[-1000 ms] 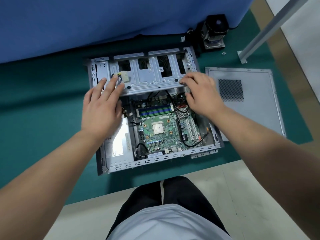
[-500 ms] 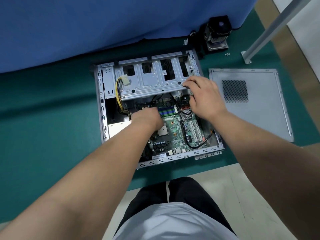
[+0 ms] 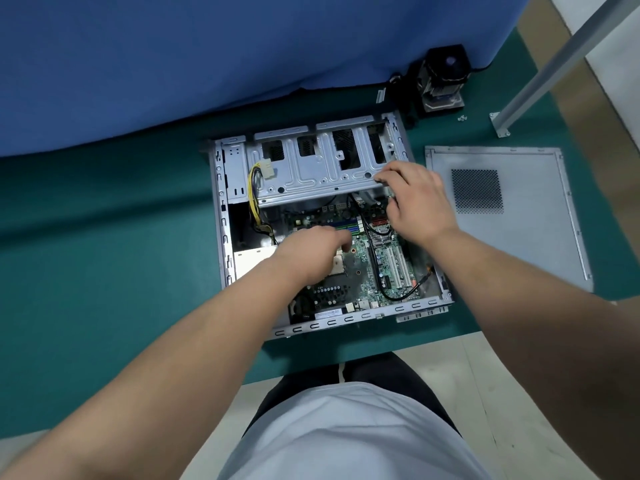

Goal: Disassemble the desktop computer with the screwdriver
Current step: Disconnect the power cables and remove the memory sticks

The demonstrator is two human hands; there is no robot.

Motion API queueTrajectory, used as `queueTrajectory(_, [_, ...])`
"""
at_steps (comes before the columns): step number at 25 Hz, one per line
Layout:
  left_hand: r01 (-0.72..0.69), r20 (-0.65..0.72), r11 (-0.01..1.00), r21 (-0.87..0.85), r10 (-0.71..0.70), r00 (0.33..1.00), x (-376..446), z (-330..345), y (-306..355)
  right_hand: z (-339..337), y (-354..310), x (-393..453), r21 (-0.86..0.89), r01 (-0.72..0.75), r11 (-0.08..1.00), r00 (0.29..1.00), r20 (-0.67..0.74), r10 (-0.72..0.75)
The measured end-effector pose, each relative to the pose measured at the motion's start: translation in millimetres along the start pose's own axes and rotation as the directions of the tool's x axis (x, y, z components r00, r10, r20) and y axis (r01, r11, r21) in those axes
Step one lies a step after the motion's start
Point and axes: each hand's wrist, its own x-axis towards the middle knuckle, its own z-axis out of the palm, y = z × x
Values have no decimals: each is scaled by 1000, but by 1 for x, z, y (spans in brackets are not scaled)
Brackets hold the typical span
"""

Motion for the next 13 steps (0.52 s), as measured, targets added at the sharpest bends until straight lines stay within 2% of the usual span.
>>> queueTrajectory(3, [-56,-89,998,8,57,994,-19,-12,-2,-4,-2,0,22,-10,1000,999,49,9])
queueTrajectory(7, [-71,-261,964,-256,1,965,-48,-26,-19,-11,-9,-8,-7,7,1000,988,157,-6])
queueTrajectory(10, [-113,-314,831,-545,-77,946,-65,-39,-36,-14,-27,-12,-46,57,997,955,293,-41])
queueTrajectory(11, [-129,-319,771,-624,-101,942,-70,-44,-40,-13,-36,-13,-26,67,997,945,321,-55])
queueTrajectory(13, [-165,-324,631,-758,-146,935,-76,-53,-47,-9,-59,-13,109,-14,994,948,317,-22])
